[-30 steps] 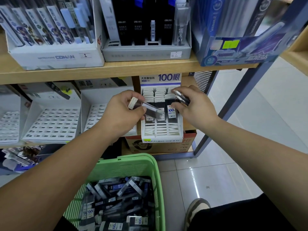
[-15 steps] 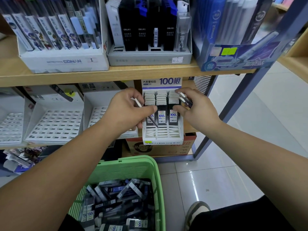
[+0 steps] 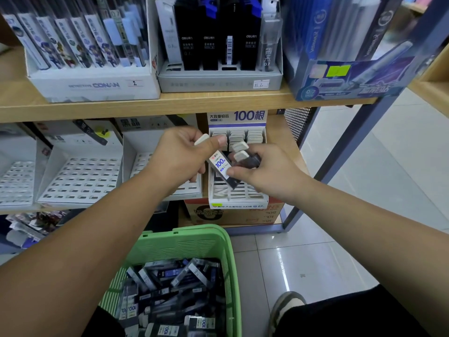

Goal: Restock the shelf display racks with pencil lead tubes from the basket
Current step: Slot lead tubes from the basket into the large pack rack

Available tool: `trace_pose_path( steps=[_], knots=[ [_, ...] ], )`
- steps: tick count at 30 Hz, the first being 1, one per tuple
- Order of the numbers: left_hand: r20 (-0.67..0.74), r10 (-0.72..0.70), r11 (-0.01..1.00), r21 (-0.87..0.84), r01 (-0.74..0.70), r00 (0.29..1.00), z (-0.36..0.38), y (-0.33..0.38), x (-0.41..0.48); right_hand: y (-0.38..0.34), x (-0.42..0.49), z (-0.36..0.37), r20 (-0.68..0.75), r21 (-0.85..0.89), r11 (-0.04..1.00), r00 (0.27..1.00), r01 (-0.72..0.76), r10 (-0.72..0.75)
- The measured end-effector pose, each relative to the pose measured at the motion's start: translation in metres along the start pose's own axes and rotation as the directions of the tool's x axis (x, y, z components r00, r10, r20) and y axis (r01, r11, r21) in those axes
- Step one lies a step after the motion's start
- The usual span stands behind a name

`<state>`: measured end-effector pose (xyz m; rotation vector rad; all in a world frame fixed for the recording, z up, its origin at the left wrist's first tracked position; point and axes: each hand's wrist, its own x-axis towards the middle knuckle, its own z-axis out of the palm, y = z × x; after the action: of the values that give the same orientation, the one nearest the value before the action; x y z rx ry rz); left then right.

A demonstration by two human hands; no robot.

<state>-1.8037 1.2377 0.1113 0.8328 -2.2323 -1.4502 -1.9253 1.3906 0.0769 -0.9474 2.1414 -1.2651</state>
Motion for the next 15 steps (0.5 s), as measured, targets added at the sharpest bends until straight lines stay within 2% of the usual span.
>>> trace_pose_path(
  steps=[2,6,9,12,15],
  knots=[
    [0.058,0.037,0.998,0.047,-0.040,0.998,-0.002,-0.002,0.002,-0.001,0.000,0.005,0.004,0.006,1.000,1.000,-0.021,0.021],
    [0.156,0.198,0.921,0.309,-0.238,0.968,-0.011,-0.005,0.006,-0.006,-0.001,-0.004,0.005,0.167,0.975,0.989,-0.144,0.146],
    [0.238,0.241,0.846,0.424,-0.324,0.941,-0.013,-0.007,0.008,-0.005,-0.005,-0.013,0.141,0.246,0.931,0.960,-0.269,0.240],
    [0.270,0.234,0.809,0.478,-0.340,0.934,-0.011,-0.015,0.010,-0.008,-0.008,-0.023,0.343,0.334,0.820,0.870,-0.464,0.353],
    [0.279,0.255,0.769,0.522,-0.369,0.926,-0.009,-0.023,0.011,-0.009,-0.008,-0.028,0.464,0.394,0.739,0.812,-0.546,0.353]
  ],
)
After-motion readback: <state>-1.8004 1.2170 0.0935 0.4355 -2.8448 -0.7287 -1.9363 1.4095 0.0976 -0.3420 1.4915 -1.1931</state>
